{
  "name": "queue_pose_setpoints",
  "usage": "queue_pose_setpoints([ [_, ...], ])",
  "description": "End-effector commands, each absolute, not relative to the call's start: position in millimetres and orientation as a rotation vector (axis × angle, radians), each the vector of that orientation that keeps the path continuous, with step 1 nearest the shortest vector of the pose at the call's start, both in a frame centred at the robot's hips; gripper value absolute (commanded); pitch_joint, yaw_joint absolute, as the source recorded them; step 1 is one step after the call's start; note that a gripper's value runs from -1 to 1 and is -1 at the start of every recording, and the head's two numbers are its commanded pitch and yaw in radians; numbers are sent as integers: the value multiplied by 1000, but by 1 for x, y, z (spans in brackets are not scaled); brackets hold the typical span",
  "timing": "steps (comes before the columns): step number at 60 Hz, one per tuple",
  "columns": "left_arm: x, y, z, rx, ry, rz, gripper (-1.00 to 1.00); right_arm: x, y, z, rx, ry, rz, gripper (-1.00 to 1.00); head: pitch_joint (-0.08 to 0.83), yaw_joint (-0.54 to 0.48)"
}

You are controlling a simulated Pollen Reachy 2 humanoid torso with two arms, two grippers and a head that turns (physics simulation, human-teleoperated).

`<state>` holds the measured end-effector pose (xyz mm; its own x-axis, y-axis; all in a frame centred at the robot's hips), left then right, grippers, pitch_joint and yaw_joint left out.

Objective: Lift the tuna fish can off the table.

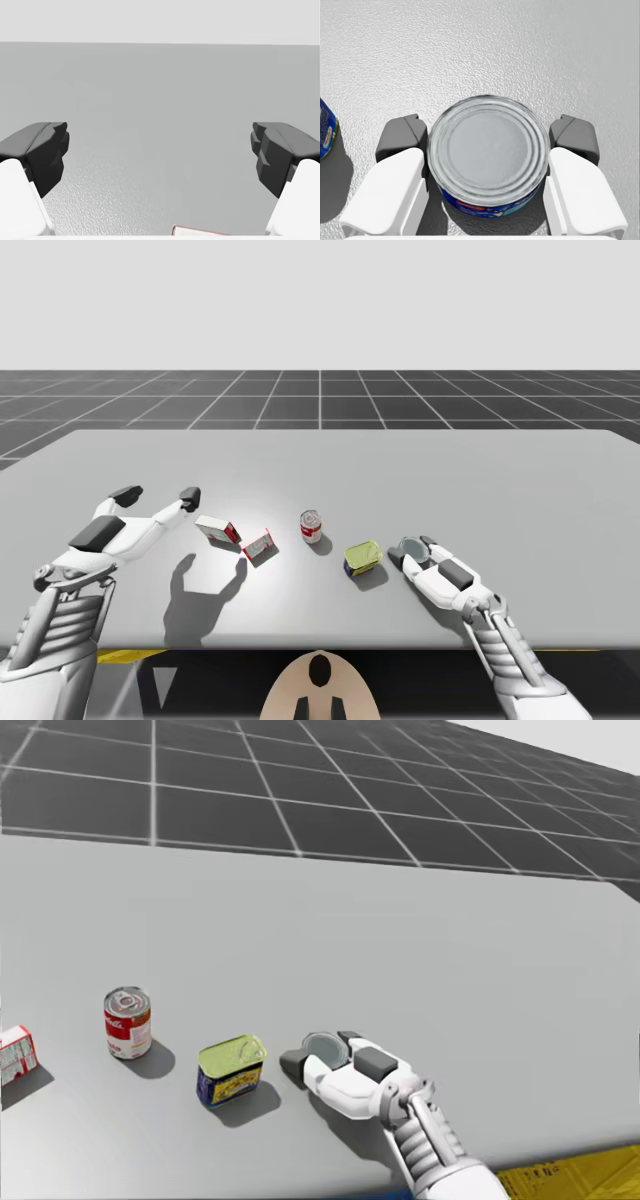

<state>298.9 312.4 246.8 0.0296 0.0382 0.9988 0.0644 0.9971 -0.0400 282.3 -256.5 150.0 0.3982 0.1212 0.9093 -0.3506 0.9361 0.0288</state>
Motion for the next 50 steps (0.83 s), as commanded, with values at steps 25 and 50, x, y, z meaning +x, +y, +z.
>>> queue_pose_setpoints([
  [25, 298, 312, 246, -89, -1537, -18, -1000, 279, -258, 203, 276, -1186, 312, 985, 315, -394],
  [50, 299, 312, 247, -97, -1535, -16, -1000, 255, -252, 366, 154, -1670, 384, 1000, 285, -378],
])
